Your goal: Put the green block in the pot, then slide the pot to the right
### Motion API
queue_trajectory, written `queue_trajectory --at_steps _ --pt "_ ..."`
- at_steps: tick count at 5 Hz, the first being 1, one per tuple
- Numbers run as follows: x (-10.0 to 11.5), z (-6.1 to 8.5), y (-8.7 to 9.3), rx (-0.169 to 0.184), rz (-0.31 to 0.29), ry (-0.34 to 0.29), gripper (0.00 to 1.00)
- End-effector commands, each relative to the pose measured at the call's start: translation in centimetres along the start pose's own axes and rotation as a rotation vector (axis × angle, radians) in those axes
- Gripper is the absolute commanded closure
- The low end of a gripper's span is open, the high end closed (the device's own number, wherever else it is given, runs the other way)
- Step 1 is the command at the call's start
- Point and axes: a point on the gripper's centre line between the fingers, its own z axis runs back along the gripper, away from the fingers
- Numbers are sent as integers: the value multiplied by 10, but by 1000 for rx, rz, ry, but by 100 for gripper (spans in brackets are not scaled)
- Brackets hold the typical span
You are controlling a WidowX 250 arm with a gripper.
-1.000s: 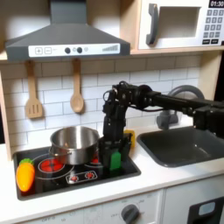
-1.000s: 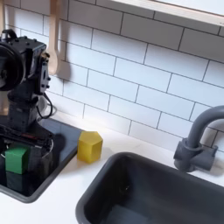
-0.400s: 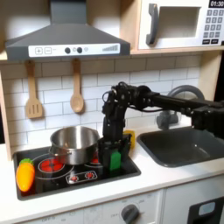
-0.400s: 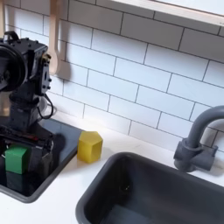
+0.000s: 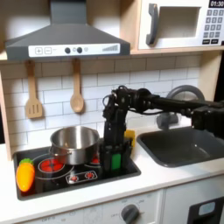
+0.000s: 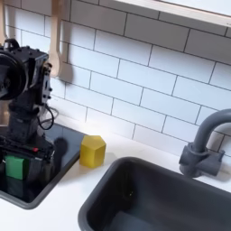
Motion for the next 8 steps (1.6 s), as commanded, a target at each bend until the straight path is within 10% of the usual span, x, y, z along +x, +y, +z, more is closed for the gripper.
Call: queue_trajectory --at_steps 1,6,7,8 --pt "3 -1 -1 -5 0 5 0" --pt "13 -2 -4 -11 -9 18 0" --pt "10 -3 -2 -16 -9 19 40" --pt "11 -2 -6 -17 -17 9 100"
